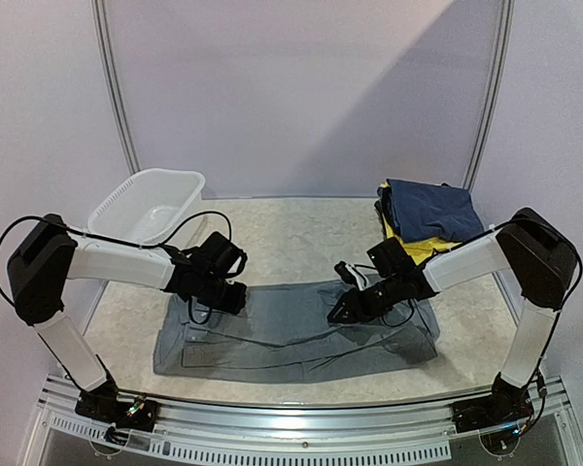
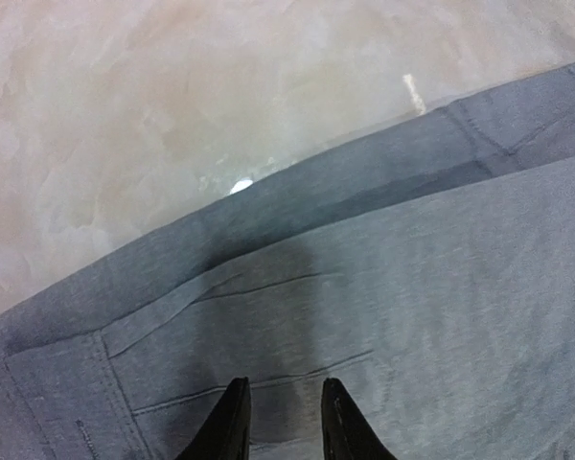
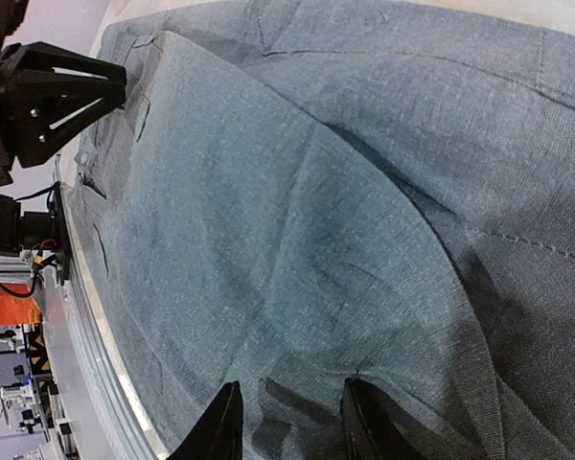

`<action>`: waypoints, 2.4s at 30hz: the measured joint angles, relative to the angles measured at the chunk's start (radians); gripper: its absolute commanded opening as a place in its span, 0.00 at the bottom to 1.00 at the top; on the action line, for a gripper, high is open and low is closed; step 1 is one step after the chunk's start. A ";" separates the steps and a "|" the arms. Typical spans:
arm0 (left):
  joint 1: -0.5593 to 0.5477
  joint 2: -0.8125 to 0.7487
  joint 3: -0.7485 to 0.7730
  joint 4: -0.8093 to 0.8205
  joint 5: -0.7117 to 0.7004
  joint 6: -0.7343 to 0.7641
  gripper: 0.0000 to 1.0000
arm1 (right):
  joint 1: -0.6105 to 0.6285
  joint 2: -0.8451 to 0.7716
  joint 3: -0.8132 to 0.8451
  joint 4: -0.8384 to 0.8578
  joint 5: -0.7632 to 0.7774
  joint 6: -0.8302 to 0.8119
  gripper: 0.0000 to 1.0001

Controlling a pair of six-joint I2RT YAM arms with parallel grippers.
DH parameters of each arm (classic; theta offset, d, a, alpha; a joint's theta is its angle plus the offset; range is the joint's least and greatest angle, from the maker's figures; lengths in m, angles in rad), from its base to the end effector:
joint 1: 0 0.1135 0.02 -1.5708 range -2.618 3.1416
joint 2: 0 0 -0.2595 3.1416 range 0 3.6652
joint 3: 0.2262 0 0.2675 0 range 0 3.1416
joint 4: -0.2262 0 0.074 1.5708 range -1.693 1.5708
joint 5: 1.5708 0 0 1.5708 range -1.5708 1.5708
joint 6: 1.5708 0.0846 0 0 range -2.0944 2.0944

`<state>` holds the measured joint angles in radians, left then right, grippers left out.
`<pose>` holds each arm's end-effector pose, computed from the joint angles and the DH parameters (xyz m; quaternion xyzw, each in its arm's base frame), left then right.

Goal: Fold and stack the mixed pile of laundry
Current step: Smooth out the rectangle-folded shirt at the center of the board, then rotate the rectangle-folded shirt at the center of the board.

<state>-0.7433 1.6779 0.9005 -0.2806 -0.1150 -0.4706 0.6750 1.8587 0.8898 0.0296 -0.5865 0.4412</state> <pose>0.2666 -0.2318 0.0937 0.1168 0.9587 -0.0987 0.2397 0.2643 0.2715 0.0648 -0.1953 0.8933 0.3905 0.1067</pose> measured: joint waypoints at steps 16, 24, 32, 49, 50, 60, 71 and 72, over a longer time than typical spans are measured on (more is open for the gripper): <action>0.014 -0.116 -0.122 -0.056 -0.135 -0.020 0.28 | 0.010 -0.225 -0.082 -0.206 0.186 0.005 0.41; 0.003 -0.241 -0.109 -0.060 -0.186 0.022 0.29 | 0.034 -0.375 -0.106 -0.257 0.293 0.031 0.44; -0.046 -0.114 0.041 -0.002 -0.165 0.101 0.26 | 0.045 -0.406 -0.155 -0.260 0.332 0.070 0.44; -0.048 0.132 0.100 0.031 -0.113 0.125 0.24 | 0.045 -0.215 -0.143 -0.108 0.386 0.141 0.44; -0.047 0.141 0.100 0.031 -0.113 0.122 0.24 | 0.045 -0.202 -0.132 -0.103 0.387 0.141 0.44; -0.016 0.153 0.069 0.065 -0.124 0.080 0.23 | 0.045 -0.088 -0.015 -0.080 0.384 0.115 0.43; 0.025 0.053 -0.063 0.095 -0.154 0.033 0.22 | 0.045 0.043 0.127 -0.055 0.329 0.092 0.43; 0.026 0.045 -0.073 0.095 -0.156 0.031 0.22 | 0.045 0.052 0.138 -0.055 0.322 0.092 0.43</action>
<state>-0.7174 1.7229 0.8276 -0.1860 -0.2714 -0.4400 0.7200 1.9106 1.0283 -0.0250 -0.2642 0.5327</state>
